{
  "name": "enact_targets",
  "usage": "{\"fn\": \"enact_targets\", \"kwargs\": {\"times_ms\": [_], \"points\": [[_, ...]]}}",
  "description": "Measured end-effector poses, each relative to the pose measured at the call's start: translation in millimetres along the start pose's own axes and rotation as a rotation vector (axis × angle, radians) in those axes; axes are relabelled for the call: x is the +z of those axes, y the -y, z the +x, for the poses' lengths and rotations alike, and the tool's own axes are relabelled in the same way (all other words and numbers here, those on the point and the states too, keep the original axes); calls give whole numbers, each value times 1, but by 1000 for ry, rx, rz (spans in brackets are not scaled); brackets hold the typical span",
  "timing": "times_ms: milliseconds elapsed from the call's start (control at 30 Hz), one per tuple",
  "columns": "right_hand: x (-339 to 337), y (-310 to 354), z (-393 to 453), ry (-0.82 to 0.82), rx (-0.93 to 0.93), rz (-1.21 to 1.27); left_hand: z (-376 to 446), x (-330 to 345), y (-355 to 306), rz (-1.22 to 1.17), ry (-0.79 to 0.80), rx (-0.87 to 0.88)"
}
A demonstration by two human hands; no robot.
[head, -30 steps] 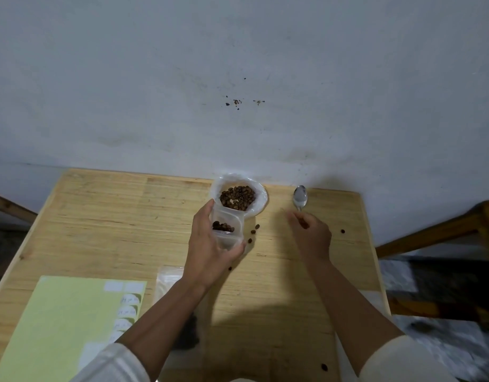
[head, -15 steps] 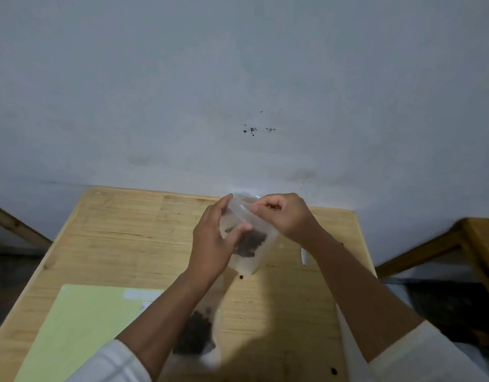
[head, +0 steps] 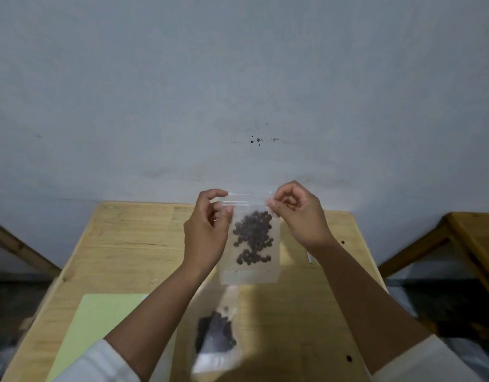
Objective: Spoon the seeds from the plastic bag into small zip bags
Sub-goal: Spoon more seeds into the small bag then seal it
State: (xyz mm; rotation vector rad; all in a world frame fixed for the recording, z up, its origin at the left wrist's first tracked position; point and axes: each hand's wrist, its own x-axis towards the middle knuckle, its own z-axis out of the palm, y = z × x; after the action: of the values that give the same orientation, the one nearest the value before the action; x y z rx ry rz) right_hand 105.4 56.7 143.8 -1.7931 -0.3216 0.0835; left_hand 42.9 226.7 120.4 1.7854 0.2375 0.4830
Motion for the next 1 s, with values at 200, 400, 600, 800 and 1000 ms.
{"fn": "enact_targets", "kwargs": {"times_ms": [200,400,600,800,1000], "points": [[0,11,-5,95,54,-45,9,-24,3,-19,218,4],[20,16,-11,33,75,-20,2,-27,3,-107,99,-99],[38,13,-16,68,121,14,-1,-32,9,-94,110,-118],[49,10,-19,98,171,86,-2,-34,10,-45,162,-118],[68,0,-22,51,226,184,-5,-34,21,6,142,-127]]}}
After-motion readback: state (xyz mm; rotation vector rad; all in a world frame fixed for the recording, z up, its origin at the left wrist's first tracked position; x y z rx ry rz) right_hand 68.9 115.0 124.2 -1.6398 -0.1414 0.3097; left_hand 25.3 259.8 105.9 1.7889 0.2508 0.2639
